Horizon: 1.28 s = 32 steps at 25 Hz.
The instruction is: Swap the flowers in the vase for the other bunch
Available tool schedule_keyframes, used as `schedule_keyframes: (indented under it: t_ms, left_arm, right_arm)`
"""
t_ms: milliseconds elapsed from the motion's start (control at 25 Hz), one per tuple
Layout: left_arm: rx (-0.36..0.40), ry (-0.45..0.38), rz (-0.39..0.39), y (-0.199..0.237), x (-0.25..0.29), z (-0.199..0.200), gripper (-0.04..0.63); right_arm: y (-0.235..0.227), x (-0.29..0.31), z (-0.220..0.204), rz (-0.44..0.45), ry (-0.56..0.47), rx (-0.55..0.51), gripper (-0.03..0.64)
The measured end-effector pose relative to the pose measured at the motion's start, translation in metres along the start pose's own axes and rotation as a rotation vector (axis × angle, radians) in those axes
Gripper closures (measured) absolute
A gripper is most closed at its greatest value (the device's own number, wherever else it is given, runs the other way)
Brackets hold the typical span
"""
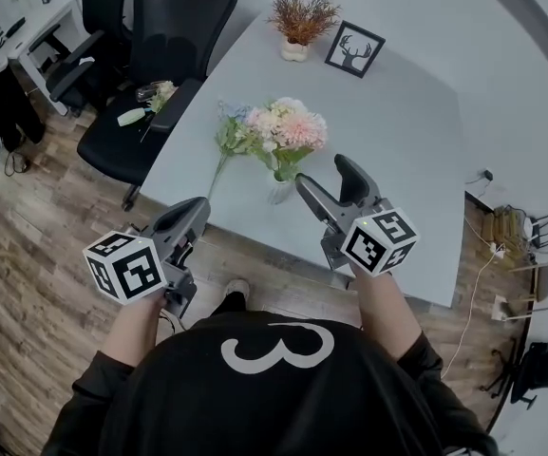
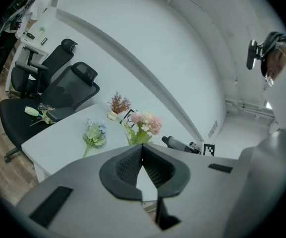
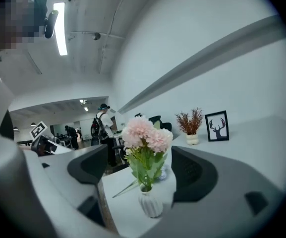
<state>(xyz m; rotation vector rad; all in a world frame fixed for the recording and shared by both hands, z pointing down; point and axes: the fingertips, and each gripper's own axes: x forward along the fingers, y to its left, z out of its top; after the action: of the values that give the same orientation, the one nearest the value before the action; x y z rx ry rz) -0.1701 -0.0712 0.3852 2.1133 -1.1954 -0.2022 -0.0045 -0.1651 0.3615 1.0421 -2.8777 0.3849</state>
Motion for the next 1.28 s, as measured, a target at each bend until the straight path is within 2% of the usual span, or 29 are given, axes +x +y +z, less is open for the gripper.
schedule_keyframes:
  t_ms: [160,360,400,600,680,880,960,1280]
  left_arm:
    - [0.005,0.016,-0.051,-0.038,-0.006,-0.025,0.584]
    - [0.07,0.019,-0.093,-0.091,-0.018,-0.052,0.584]
    - [0.088,0.018,-0.098,-0.101,-0.021,-0.057,0.584]
    - [0.152,0.007,-0.123,-0.145,-0.037,-0.081,0.584]
    - [0.16,0.003,-0.134,-0.159,-0.042,-0.091,0.584]
    - [0.189,-0.006,-0.149,-0.188,-0.052,-0.112,0.584]
    - [0.209,-0.005,-0.149,-0.196,-0.053,-0.117,0.584]
    - [0.322,0.05,-0.147,-0.219,-0.051,-0.137,0.584]
  right_arm:
    - [0.03,-0.041,0.023,0.058,-0.084,-0.011,0.232]
    - [0.07,-0.093,0.022,0.148,-0.095,-0.035,0.243]
    - [0.075,-0.105,0.021,0.149,-0.106,-0.042,0.275]
    - [0.091,-0.166,0.014,0.09,-0.141,-0.129,0.555]
    - [0.104,-0.183,0.007,0.134,-0.127,-0.108,0.599]
    - [0.138,-0.211,-0.025,0.287,0.002,-0.039,0.609]
    - [0.145,-0.219,-0.037,0.321,0.054,-0.006,0.609]
    - [0.147,-0.242,-0.052,0.32,0.075,0.042,0.609]
